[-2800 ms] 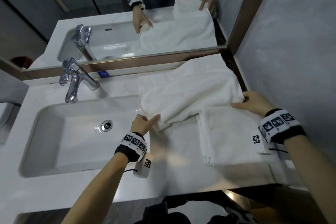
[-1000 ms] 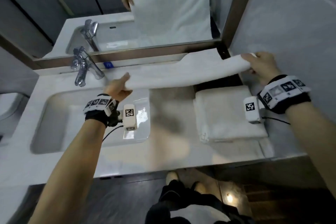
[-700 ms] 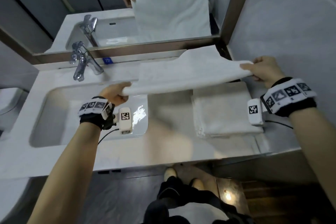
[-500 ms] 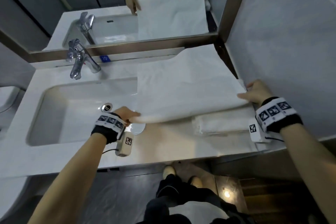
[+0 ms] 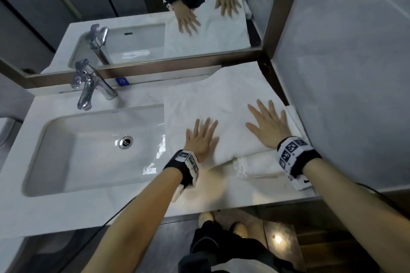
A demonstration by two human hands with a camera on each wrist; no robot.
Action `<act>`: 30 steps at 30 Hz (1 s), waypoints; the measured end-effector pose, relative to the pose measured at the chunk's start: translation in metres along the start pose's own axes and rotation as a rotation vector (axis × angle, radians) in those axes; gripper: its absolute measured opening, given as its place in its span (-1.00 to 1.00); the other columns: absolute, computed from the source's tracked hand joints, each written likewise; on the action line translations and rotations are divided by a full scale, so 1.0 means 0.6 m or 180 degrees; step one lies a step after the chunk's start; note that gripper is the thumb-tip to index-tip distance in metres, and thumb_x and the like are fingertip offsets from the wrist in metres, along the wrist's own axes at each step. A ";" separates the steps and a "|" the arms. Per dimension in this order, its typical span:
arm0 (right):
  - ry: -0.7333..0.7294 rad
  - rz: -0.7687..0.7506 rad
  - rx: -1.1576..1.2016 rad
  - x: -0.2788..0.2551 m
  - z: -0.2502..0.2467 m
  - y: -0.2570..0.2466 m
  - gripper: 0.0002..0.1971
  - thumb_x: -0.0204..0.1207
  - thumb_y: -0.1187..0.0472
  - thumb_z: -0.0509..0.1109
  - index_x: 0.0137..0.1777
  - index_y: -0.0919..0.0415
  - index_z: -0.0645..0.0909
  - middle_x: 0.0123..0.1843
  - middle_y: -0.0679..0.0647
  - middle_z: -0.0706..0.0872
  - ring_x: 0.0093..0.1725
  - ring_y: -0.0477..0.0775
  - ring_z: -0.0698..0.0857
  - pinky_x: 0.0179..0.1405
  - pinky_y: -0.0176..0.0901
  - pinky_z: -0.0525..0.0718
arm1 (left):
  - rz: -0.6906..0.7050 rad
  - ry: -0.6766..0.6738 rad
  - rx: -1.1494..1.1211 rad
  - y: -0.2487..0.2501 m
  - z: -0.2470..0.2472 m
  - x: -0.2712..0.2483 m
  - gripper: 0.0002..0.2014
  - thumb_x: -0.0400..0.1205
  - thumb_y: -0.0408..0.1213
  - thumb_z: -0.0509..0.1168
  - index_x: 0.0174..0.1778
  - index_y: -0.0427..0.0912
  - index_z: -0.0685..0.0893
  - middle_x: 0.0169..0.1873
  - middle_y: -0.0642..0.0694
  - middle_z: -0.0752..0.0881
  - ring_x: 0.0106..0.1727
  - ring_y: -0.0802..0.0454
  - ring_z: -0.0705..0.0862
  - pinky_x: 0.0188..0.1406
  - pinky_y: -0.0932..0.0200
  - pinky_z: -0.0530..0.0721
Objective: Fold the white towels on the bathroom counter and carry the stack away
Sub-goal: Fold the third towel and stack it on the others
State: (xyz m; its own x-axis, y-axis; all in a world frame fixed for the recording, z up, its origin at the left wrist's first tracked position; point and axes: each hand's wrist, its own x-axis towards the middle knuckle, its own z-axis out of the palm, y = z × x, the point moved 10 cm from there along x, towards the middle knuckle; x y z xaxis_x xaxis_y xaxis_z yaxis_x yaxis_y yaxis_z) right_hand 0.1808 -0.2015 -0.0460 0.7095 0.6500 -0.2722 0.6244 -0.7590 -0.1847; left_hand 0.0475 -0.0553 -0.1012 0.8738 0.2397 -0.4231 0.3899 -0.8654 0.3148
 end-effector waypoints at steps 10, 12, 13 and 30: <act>0.0207 -0.0044 -0.0048 -0.002 0.020 0.031 -0.41 0.63 -0.25 -0.21 0.64 -0.20 -0.21 0.72 -0.12 -0.22 0.69 0.03 -0.26 0.63 0.23 -0.22 | -0.0055 0.0114 0.0427 -0.061 0.031 0.018 -0.33 0.66 0.26 -0.24 0.59 0.14 -0.38 0.62 0.08 -0.41 0.62 -0.05 -0.47 0.60 -0.27 -0.39; 0.0304 0.0156 -0.0089 -0.015 0.013 0.056 -0.42 0.66 -0.19 -0.19 0.65 -0.18 -0.21 0.72 -0.11 -0.21 0.69 0.06 -0.22 0.62 0.26 -0.15 | -0.0101 0.0161 0.0365 -0.093 0.027 0.003 -0.35 0.66 0.26 -0.23 0.59 0.19 -0.36 0.61 0.10 -0.42 0.61 -0.03 -0.47 0.59 -0.31 -0.36; 0.0356 0.0257 -0.0115 -0.023 0.008 0.069 -0.43 0.68 -0.15 -0.16 0.65 -0.15 -0.20 0.72 -0.09 -0.19 0.70 0.10 -0.18 0.61 0.29 -0.09 | -0.0161 0.0197 0.0300 -0.114 0.025 -0.009 -0.36 0.66 0.26 -0.23 0.59 0.22 -0.35 0.60 0.13 -0.44 0.60 -0.01 -0.48 0.58 -0.33 -0.35; 0.0411 0.1416 0.1578 -0.130 -0.034 0.155 -0.44 0.54 0.14 0.36 0.46 0.28 0.25 0.37 0.42 0.52 0.28 0.42 0.56 0.21 0.08 0.51 | -0.1768 0.0237 -0.3272 -0.248 0.060 -0.136 -0.51 0.53 -0.28 0.43 0.28 -0.25 0.36 -0.23 -0.10 0.56 -0.34 0.02 0.60 -0.49 0.32 0.66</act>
State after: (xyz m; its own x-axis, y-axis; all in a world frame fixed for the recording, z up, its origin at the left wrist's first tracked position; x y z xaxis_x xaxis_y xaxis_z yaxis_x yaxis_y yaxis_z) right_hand 0.1903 -0.3218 -0.0224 0.9169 0.2476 -0.3132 0.0621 -0.8634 -0.5007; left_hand -0.0923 0.0382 -0.1441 0.5109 0.5278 -0.6785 0.7453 0.1213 0.6556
